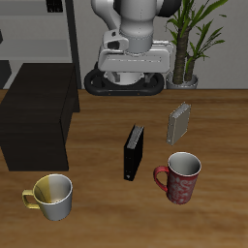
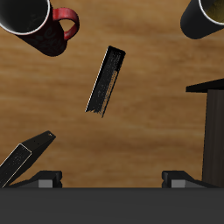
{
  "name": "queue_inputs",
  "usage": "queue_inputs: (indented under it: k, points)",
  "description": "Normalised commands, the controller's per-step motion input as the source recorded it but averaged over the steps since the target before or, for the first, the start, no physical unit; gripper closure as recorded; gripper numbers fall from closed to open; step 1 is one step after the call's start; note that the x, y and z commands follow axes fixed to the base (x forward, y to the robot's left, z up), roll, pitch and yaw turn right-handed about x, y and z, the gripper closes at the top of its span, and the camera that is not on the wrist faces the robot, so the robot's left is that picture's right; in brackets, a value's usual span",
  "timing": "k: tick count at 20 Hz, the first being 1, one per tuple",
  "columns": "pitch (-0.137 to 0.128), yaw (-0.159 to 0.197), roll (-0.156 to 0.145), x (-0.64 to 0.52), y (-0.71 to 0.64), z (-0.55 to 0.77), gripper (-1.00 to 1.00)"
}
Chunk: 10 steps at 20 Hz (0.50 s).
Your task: Place the yellow book upright on top of the shelf
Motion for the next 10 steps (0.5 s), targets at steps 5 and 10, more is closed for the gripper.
queue_inputs:
  k: [5, 10]
  points:
    - [0.004, -0.038, 0.003, -0.19, 0.26, -0.08, -1.0]
    - [-0.032, -0.064, -0.001, -0.32, 0.47, -0.08, -1.0]
